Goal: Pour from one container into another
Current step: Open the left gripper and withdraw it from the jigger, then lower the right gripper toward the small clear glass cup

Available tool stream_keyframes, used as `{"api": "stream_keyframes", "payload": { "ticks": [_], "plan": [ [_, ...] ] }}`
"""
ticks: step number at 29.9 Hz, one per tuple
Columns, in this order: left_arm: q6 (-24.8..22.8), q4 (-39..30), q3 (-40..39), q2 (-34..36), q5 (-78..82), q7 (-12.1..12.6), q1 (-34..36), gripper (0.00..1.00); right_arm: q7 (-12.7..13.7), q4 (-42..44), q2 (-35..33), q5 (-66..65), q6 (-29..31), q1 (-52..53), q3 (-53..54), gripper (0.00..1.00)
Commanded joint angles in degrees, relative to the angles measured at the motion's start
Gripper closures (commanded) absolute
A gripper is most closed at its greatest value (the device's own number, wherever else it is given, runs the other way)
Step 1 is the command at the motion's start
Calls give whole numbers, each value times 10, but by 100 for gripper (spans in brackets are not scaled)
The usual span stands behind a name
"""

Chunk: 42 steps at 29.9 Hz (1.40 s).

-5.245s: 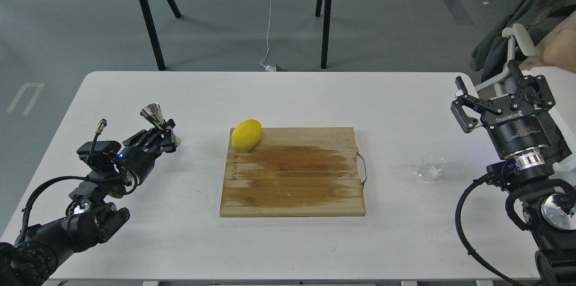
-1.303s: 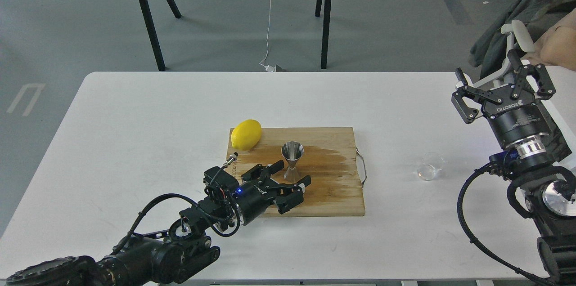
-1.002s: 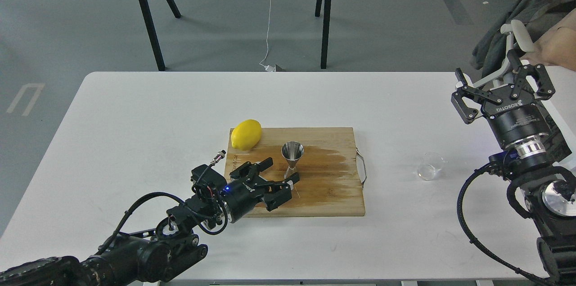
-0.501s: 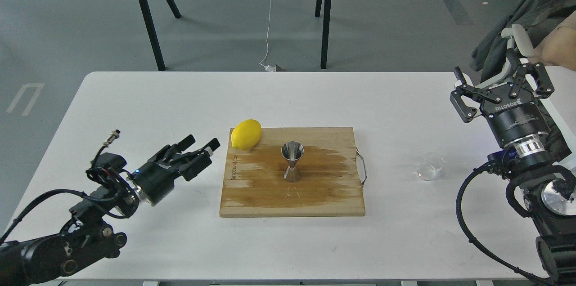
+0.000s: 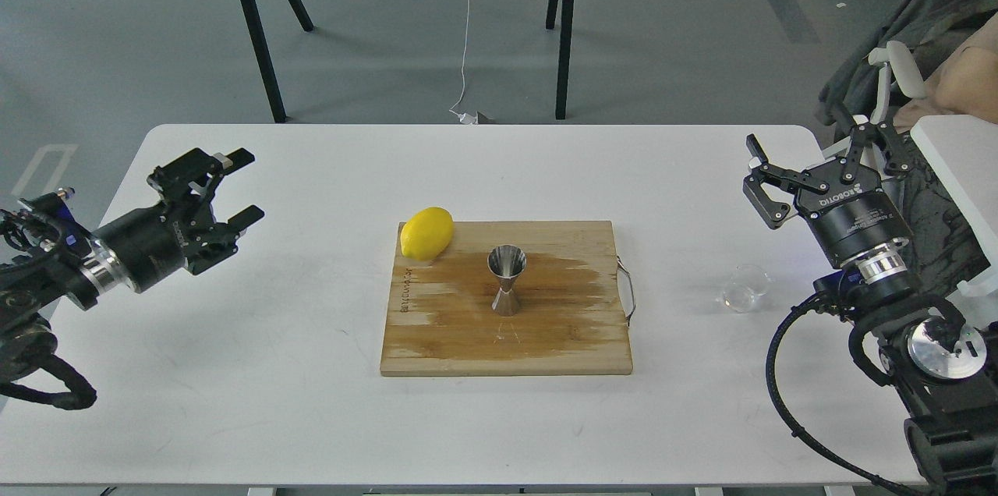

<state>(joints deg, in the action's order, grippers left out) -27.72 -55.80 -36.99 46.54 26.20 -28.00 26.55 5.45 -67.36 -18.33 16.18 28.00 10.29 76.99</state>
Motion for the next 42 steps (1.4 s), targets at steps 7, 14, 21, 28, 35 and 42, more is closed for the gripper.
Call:
{"api": "stream_keyframes", "payload": {
  "ticks": [7, 14, 21, 28, 35, 42],
  "plan": [
    [-3, 48, -28, -6, -177, 0, 11, 1, 1, -145, -7, 50, -287, -76, 64, 2],
    [-3, 50, -23, -10, -177, 0, 6, 1, 3, -240, -6, 51, -441, -164, 102, 1],
    [-3, 59, -23, -29, -177, 0, 5, 1, 16, -252, -5, 50, -469, -211, 91, 1],
    [-3, 68, -23, -29, -178, 0, 5, 1, 37, -215, 0, 47, -501, -201, 75, 1],
    [-3, 68, -23, -29, -178, 0, 5, 1, 37, -168, 1, 47, -501, -183, 59, 1],
    [-3, 68, -23, -30, -178, 0, 4, 1, 37, -119, 18, 47, -499, -158, 55, 1]
  ]
}}
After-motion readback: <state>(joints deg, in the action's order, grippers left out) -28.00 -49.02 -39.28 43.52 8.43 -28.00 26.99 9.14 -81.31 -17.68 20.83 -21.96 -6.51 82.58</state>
